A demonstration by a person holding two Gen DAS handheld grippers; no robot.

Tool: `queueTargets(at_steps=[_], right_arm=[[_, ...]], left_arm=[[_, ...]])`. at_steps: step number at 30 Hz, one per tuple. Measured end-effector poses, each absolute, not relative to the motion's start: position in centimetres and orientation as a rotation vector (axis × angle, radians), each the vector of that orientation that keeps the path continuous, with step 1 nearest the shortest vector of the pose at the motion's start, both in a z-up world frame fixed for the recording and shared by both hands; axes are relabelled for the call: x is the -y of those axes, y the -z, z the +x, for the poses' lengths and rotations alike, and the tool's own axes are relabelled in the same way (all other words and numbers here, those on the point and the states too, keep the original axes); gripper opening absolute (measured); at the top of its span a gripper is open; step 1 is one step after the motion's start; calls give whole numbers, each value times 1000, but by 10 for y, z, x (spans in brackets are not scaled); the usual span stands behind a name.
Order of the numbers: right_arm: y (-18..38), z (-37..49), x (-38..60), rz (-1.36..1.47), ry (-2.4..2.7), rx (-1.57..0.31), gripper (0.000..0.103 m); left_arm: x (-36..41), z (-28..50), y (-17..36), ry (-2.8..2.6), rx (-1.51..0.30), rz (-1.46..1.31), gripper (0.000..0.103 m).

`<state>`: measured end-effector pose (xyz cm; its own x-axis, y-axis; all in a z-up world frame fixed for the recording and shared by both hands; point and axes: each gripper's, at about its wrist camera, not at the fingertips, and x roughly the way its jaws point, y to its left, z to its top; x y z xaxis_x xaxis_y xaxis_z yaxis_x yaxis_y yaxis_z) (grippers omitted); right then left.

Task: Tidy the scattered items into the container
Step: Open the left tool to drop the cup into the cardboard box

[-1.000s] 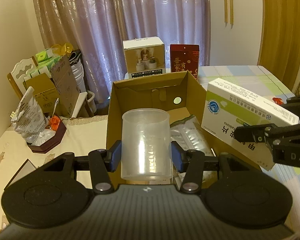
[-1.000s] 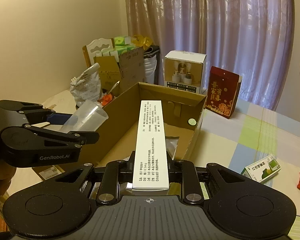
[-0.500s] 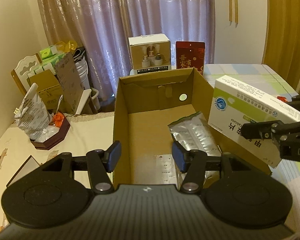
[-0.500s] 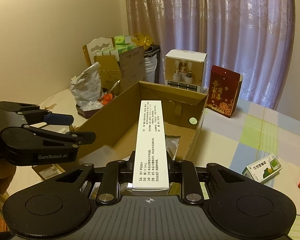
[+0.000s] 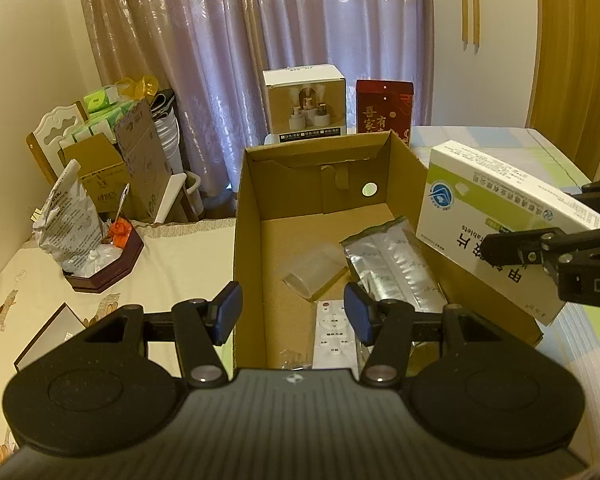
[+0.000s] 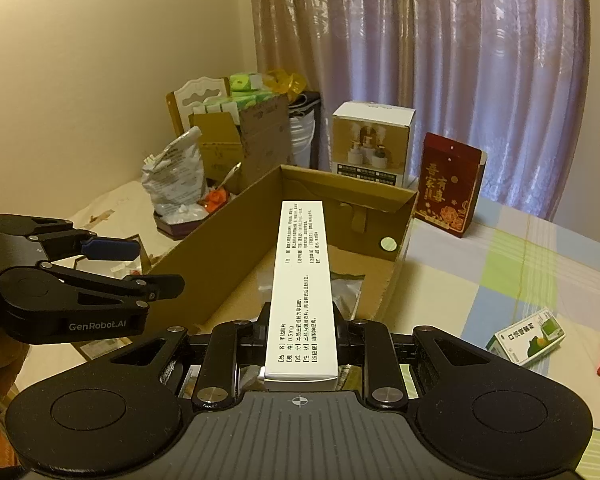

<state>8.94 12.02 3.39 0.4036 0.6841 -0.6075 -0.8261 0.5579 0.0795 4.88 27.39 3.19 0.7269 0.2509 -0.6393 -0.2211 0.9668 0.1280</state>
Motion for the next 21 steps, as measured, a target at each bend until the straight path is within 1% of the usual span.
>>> queueTargets(at_steps=[21], right_arm=[[-30,94,-147,-268,-994,-633,27]], left_arm=[[-278,44,-34,-265,-712,26,51]])
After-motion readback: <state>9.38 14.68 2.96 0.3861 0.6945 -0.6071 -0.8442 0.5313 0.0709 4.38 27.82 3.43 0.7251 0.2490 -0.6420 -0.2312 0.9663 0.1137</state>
